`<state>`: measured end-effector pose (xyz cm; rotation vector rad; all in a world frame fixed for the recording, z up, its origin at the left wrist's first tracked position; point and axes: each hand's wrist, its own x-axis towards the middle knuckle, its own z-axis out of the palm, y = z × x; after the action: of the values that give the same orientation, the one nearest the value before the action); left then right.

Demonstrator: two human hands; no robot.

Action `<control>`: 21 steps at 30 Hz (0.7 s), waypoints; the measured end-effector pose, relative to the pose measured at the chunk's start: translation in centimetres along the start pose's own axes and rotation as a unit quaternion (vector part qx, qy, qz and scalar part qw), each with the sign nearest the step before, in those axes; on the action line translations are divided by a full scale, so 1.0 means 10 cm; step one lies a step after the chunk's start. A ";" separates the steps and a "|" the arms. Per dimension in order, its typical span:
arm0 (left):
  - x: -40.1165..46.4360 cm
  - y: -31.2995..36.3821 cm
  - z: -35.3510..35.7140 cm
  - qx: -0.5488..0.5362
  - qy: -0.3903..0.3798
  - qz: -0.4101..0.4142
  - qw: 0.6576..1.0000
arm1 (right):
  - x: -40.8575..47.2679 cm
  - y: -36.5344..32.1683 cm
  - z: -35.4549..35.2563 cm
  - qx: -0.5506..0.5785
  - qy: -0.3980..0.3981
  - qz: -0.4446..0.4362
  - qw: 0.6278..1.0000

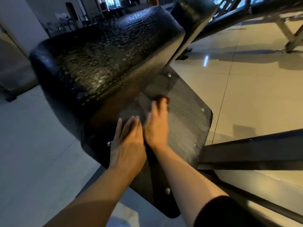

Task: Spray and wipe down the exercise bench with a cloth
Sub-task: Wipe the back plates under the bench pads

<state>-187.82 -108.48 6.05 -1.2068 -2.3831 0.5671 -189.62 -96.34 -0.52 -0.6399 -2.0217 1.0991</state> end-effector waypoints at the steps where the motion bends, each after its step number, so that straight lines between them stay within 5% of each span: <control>1: 0.05 -0.02 -0.01 0.013 -0.025 0.005 1.000 | 0.13 -0.17 0.00 0.029 -0.032 -0.056 0.998; 3: 0.19 -0.01 0.03 -0.014 -0.056 -0.035 0.998 | 0.36 -0.23 -0.03 0.008 -0.074 -0.120 0.990; 5: 0.29 0.11 0.01 -0.057 -0.050 -0.046 0.996 | 0.52 0.05 -0.08 -0.030 -0.044 -0.094 0.994; 7: 0.37 0.22 0.00 -0.063 0.006 -0.026 0.998 | 0.55 0.47 -0.23 -0.046 0.009 0.012 0.999; 12: 0.55 0.35 0.06 -0.085 -0.003 -0.040 0.996 | 0.32 1.17 -0.67 -0.031 0.097 0.260 0.960; 16: 0.74 0.24 0.07 -0.072 0.038 -0.061 0.995 | 0.63 0.72 -0.39 -0.016 0.090 0.200 0.975; 21: 0.96 0.16 0.20 -0.151 0.048 -0.029 0.987 | 1.08 0.11 -0.07 -0.005 -0.003 -0.052 0.999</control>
<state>-193.06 -100.12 5.20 -1.2488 -2.4724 0.1268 -195.56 -87.79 2.76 -0.5299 -2.0432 1.0322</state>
